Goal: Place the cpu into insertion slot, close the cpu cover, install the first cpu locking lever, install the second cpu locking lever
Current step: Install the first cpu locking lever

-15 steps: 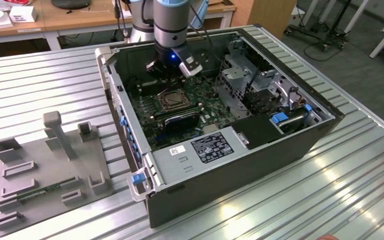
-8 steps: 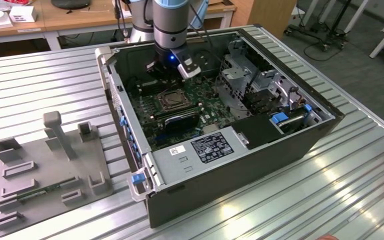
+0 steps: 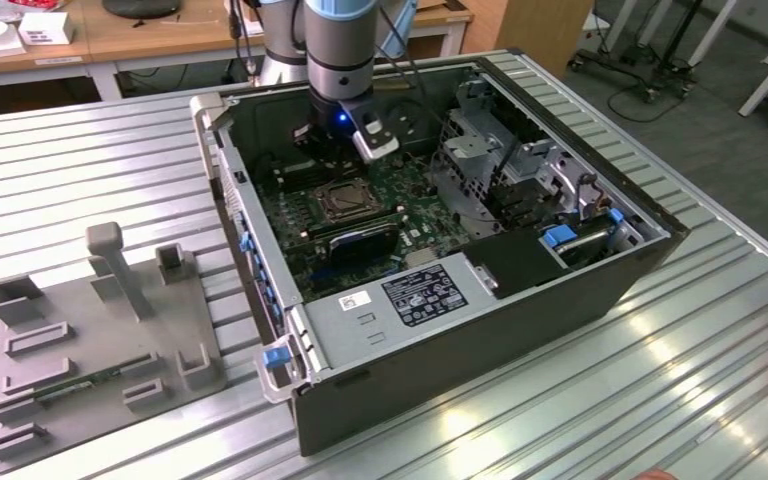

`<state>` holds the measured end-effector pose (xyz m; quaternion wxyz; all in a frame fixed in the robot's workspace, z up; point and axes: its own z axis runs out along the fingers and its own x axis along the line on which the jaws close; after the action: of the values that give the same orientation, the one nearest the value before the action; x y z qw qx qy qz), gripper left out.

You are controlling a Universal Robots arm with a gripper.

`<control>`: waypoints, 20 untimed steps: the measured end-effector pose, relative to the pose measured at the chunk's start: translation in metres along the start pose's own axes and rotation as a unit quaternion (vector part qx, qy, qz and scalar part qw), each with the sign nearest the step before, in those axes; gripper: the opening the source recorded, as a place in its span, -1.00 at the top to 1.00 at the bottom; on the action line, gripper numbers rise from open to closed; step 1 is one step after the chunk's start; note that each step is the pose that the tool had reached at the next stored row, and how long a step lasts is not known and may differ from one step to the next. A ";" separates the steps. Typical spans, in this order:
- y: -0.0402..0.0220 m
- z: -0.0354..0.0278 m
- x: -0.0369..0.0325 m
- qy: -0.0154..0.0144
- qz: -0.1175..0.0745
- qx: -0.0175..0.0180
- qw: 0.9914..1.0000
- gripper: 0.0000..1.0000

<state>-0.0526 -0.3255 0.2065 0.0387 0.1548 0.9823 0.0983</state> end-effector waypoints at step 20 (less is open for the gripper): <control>-0.0007 0.0033 0.0002 -0.002 0.009 0.002 1.000 0.80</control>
<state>-0.0527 -0.3256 0.2031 0.0398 0.1635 0.9810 0.0960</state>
